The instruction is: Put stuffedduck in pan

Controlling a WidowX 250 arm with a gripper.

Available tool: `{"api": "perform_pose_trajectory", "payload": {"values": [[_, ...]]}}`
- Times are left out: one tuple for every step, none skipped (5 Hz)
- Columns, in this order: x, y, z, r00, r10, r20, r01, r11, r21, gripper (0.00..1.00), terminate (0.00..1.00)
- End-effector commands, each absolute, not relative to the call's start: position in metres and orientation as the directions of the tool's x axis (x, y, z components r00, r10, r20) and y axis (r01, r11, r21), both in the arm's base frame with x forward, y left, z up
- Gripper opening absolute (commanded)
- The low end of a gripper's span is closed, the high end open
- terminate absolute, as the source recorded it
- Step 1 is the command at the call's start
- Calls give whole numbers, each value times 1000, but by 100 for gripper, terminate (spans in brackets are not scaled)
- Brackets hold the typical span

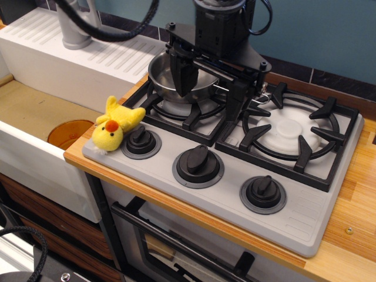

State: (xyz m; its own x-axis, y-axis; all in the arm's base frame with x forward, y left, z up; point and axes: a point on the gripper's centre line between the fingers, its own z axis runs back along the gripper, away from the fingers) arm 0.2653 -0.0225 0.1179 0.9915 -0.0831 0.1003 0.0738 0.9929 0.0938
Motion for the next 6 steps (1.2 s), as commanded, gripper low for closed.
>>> {"api": "perform_pose_trajectory", "payload": {"values": [[265, -22, 118, 991, -83, 100, 74, 993, 94, 100, 0], [264, 8, 120, 987, -110, 114, 96, 989, 115, 100, 0], [263, 37, 122, 984, -138, 112, 123, 984, 128, 100, 0], [262, 62, 116, 977, -154, 145, 129, 978, 163, 100, 0], [261, 81, 112, 971, -167, 169, 135, 973, 185, 100, 0], [263, 103, 97, 960, -192, 202, 154, 969, 192, 100, 0]]}}
